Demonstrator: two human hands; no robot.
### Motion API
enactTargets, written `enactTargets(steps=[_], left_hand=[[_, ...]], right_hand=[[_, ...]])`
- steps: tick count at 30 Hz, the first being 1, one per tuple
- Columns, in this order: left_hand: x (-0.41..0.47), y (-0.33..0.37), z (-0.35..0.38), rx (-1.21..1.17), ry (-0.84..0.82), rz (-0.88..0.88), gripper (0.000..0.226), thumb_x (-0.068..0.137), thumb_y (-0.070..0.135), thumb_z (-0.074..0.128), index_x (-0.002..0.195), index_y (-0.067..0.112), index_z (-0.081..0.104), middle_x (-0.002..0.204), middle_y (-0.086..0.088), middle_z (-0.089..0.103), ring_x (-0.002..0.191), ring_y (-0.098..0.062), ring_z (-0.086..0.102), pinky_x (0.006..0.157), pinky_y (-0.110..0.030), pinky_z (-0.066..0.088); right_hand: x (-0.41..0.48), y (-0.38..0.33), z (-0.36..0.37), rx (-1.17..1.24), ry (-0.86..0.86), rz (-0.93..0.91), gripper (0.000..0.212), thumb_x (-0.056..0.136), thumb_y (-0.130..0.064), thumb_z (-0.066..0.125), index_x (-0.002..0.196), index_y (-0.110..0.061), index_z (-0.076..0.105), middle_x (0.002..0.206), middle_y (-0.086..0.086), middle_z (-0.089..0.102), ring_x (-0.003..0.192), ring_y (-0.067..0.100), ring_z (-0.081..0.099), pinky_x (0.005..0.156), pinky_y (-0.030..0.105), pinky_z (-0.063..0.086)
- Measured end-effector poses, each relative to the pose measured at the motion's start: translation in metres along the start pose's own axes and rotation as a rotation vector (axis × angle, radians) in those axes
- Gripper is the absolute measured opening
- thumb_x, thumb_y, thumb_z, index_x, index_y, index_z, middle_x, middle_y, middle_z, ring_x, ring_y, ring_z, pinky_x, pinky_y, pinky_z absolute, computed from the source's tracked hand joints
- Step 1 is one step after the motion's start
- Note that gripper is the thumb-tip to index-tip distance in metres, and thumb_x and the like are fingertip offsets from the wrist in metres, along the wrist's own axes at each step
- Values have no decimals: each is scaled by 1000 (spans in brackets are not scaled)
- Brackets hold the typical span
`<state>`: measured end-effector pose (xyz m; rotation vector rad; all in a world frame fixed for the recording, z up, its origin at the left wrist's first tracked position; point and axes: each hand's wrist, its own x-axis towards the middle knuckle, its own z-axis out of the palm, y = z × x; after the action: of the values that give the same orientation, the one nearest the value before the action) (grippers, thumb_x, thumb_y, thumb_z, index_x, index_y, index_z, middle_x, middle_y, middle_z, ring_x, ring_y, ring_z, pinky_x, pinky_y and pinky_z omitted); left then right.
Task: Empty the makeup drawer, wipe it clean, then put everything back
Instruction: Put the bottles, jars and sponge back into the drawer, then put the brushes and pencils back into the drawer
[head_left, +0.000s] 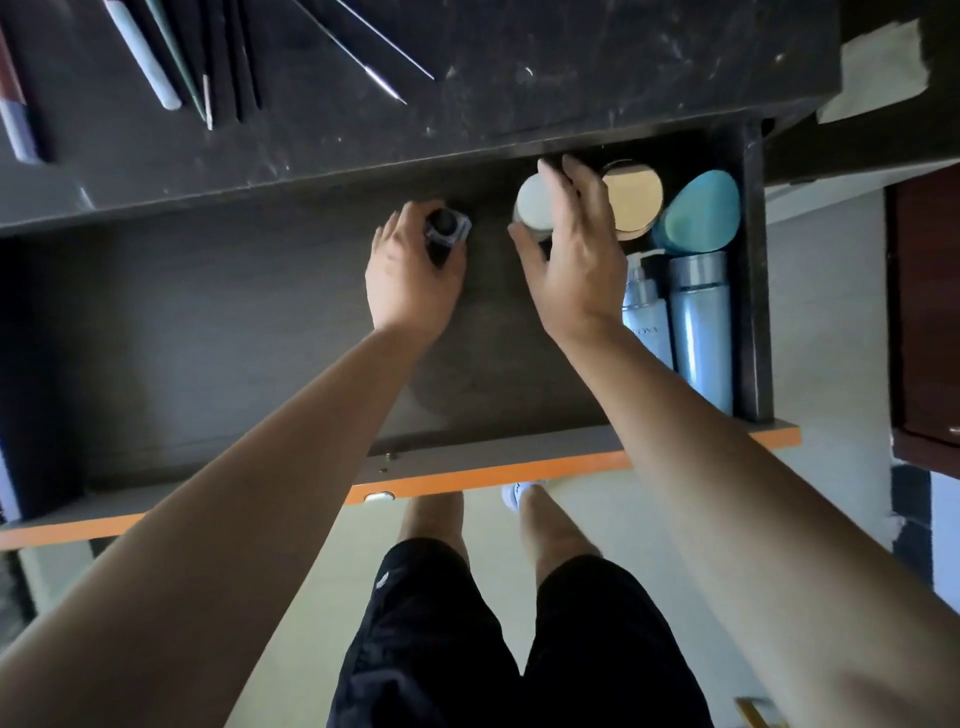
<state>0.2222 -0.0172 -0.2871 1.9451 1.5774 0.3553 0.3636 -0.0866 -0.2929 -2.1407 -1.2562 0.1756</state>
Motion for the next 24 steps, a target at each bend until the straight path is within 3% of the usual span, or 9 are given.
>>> enactTargets(steps=[2, 5, 10, 15, 19, 22, 24], left_hand=[[3, 7, 3, -22, -7, 11, 39, 82, 28, 67, 119, 17, 62, 108, -1, 66, 101, -22, 60, 85, -27, 44], [6, 16, 10, -61, -25, 43, 42, 80, 26, 69, 120, 14, 62, 107, -2, 66, 100, -23, 60, 87, -28, 45], [6, 29, 24, -106, -51, 70, 52, 80, 33, 73, 125, 12, 59, 111, -4, 65, 104, -22, 59, 88, -31, 47], [-4, 31, 22, -115, -67, 65, 54, 81, 33, 71, 130, 15, 57, 118, -3, 62, 108, -21, 58, 92, -32, 49], [-26, 30, -7, -45, -1, 120, 48, 87, 34, 65, 130, 15, 56, 126, -3, 57, 117, -21, 53, 94, -28, 42], [-34, 26, -43, -29, 116, 185, 40, 90, 30, 62, 125, 12, 59, 124, -3, 59, 115, -21, 55, 94, -27, 43], [-32, 23, -69, -20, 209, 186, 37, 90, 28, 62, 123, 11, 60, 122, -4, 59, 113, -22, 55, 95, -27, 43]], right_hand=[[-1, 3, -8, 7, 98, -25, 49, 89, -28, 69, 133, -9, 59, 137, 13, 54, 126, 27, 53, 93, 32, 53], [-2, 17, -24, -99, 151, -26, 48, 91, -37, 65, 131, -11, 61, 139, 14, 52, 128, 30, 50, 101, 42, 46], [-8, 49, -37, -488, -46, 14, 54, 97, -45, 48, 145, -22, 45, 153, 12, 40, 145, 34, 29, 117, 55, 20], [-10, 54, -42, -534, -157, 7, 60, 95, -45, 45, 151, -23, 35, 157, 13, 33, 149, 34, 19, 119, 56, 12], [-9, 45, -44, -381, -88, 44, 52, 95, -41, 50, 142, -19, 48, 153, 15, 38, 146, 36, 25, 116, 58, 13], [0, 18, -52, -252, 103, 1, 39, 92, -34, 58, 126, -15, 62, 132, 15, 55, 127, 34, 48, 107, 54, 31], [13, -7, -55, -134, 153, -36, 34, 91, -31, 62, 120, -13, 65, 121, 12, 58, 113, 33, 53, 96, 47, 39]])
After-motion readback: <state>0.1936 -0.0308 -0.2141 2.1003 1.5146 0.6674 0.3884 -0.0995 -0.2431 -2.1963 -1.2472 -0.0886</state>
